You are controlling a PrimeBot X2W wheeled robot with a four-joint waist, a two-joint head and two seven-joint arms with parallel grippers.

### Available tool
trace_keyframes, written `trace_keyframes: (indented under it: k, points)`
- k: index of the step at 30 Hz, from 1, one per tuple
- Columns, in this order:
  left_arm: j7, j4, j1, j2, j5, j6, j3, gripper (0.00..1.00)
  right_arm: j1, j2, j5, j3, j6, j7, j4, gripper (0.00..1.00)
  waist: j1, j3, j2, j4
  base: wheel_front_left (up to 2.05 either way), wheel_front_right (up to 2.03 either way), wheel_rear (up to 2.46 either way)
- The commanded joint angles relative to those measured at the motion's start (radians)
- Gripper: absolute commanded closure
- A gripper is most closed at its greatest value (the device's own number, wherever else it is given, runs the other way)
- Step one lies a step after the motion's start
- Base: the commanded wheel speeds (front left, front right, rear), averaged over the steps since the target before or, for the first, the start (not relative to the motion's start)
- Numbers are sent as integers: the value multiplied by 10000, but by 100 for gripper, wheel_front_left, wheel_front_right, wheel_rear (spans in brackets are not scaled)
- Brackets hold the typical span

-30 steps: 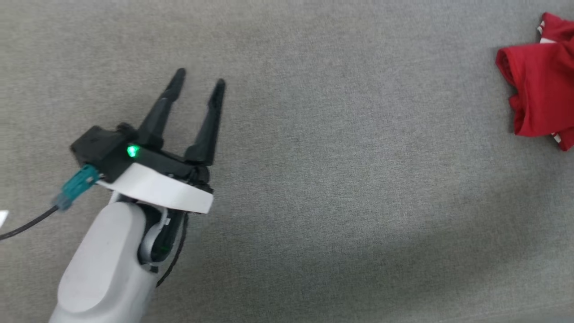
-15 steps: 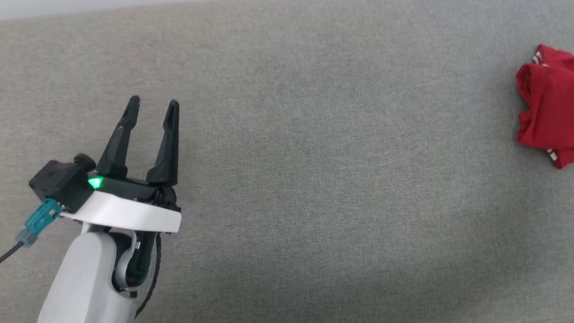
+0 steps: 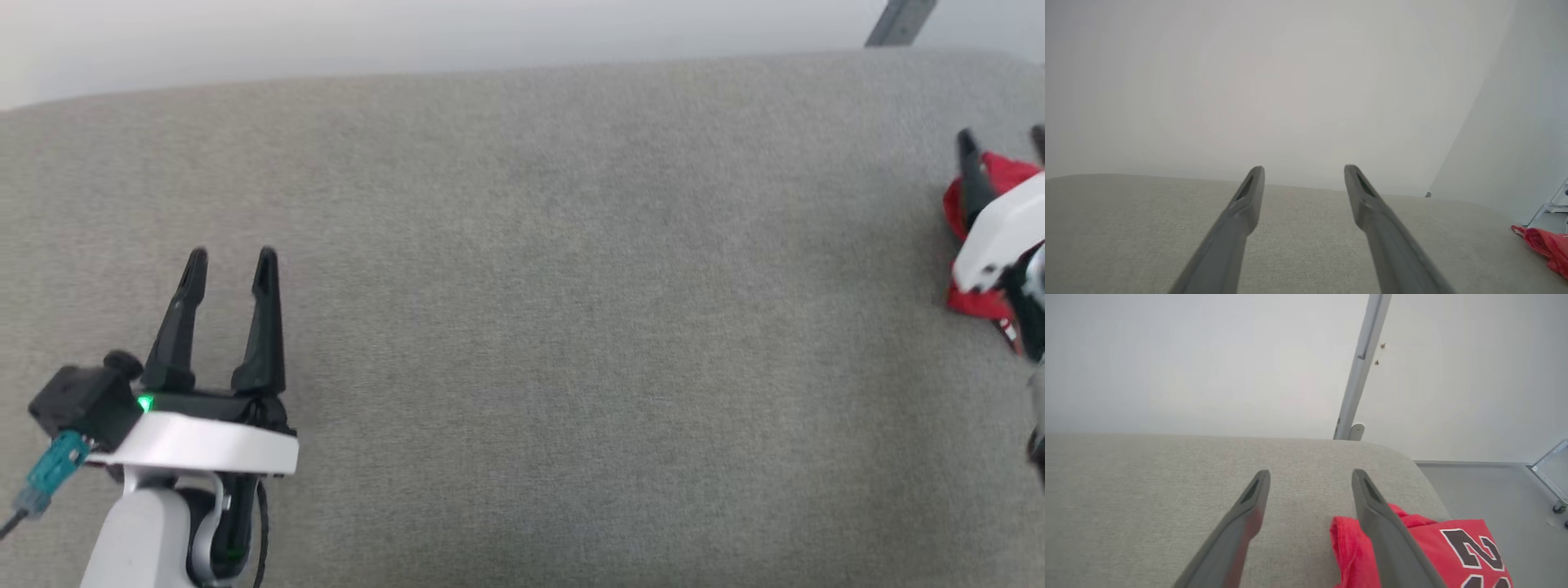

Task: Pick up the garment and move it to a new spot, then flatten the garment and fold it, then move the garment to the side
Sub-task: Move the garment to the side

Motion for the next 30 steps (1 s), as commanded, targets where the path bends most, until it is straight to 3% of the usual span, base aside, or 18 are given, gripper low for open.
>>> trace_keyframes:
  k: [1,14,30]
  points:
    - [-14,-82,121,-7,119,-27,63,0,182,65,48,58,-3,-99,-97,0,0,-161,0,128,0,0,0]
    - [-16,13,1788,-24,420,-27,637,0,2753,769,754,807,-3,-1152,-2239,0,0,-1196,0,497,0,0,0]
    - [-15,57,3497,-391,722,-27,1180,0,5790,1700,1001,234,-3,-1854,-4172,0,0,-1997,0,633,0,0,0]
